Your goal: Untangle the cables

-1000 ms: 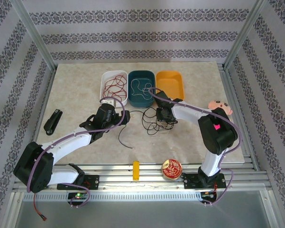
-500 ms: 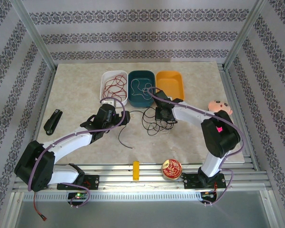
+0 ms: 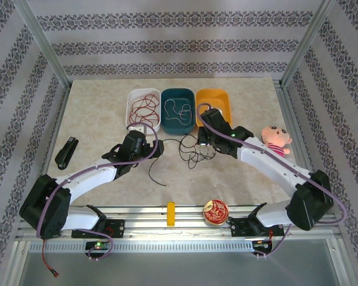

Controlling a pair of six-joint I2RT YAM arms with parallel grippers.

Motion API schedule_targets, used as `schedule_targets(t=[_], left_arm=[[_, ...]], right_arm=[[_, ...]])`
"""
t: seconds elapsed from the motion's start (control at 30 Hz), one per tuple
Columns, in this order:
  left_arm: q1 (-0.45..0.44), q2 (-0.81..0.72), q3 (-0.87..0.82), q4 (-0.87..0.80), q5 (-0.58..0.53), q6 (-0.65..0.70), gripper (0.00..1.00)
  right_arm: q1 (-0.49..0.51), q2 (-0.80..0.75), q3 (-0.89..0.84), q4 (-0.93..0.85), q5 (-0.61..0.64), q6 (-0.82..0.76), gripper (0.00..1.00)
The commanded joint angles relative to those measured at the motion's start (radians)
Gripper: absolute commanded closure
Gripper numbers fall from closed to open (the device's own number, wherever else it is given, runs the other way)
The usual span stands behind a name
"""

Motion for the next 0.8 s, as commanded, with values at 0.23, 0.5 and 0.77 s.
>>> schedule_targets(t=[0.23, 0.5, 0.77], left_arm=[[0.008, 0.008, -0.001, 0.050, 0.030, -0.016, 0.01], [0.006, 0.014, 0.011, 0.059, 0.054, -0.012, 0.01], [0.008, 0.019, 0.012, 0.061, 0.061, -0.018, 0.01]], right_arm=[[0.021, -0.209, 0.043, 0.098, -0.116, -0.139, 1.00], [0.046, -0.332, 0.078, 0.216, -0.154, -0.239, 1.00], [0.059, -0.316, 0.225, 0.205, -0.181, -0.332, 1.00]])
